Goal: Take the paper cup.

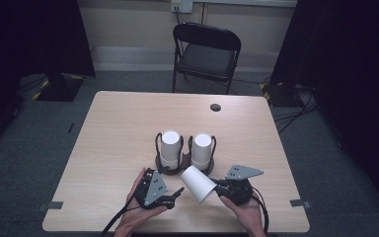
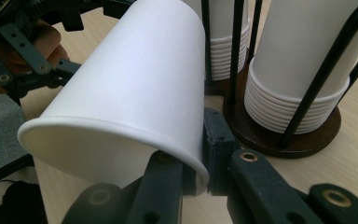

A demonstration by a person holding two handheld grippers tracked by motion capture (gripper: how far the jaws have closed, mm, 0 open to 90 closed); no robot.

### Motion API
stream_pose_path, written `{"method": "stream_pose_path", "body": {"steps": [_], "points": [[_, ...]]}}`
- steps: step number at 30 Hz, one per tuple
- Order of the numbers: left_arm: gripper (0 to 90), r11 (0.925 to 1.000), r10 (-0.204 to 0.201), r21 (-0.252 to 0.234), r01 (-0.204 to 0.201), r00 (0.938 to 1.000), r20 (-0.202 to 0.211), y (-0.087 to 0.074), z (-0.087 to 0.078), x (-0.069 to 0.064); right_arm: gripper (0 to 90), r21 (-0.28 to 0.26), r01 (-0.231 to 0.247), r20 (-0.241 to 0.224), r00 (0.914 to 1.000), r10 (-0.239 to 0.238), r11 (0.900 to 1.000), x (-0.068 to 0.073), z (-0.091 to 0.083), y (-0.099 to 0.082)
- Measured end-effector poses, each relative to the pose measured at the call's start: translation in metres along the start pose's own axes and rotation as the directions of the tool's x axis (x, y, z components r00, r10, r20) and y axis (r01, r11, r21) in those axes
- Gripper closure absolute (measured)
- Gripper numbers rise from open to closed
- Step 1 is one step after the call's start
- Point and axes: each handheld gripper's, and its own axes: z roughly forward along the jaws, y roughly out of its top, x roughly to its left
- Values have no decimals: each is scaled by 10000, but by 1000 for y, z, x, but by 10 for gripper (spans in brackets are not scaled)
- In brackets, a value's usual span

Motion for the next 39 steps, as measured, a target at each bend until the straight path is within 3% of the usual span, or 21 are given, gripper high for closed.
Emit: {"method": "stream_pose_path", "body": {"steps": [5,8,9,14,21,28,29,31,33,34,36,37,39], "points": [[195,9998,211,-51,-210,9994,267,1,2,-5,855,344,-62,-223,9997,70,9994,-2,0,3],[186,9966,790,219,-798,9962,368,2,5,-11,855,947,-233,-259,9993,259,9952,-5,1,7],[186,9966,790,219,-798,9962,368,2,5,-11,855,947,-233,-259,9993,259,9952,-5,1,7],[184,9921,1218,246,-1233,9911,538,3,9,-19,855,1608,-525,-362,9976,591,9856,-10,1,12],[160,9860,1651,125,-1660,9848,543,5,11,-24,855,2274,-434,-651,9961,597,9728,-10,5,18],[156,9757,2175,104,-2188,9735,712,5,12,-28,853,2954,-323,-952,9935,631,9548,-10,11,25],[157,9736,2259,151,-2278,9709,797,5,12,-29,852,3012,-312,-1005,9929,642,9531,-10,12,25],[151,9667,2531,187,-2553,9642,790,6,11,-32,852,3390,-319,-1079,9915,726,9402,-9,14,27],[145,9604,2752,245,-2777,9584,752,6,11,-36,852,3509,-367,-1116,9905,807,9357,-8,16,29],[139,9604,2752,245,-2777,9584,752,6,11,-36,852,3509,-367,-1116,9905,807,9357,-8,16,29],[139,9529,2975,382,-3010,9516,774,8,11,-40,852,3764,-318,-1177,9897,818,9259,-8,19,30],[116,9444,3235,357,-3269,9431,775,11,11,-44,851,3980,-112,-1271,9896,672,9173,-7,22,32],[107,9450,3224,294,-3256,9431,811,12,11,-45,851,4080,-93,-1270,9897,668,9130,-7,23,34]]}}
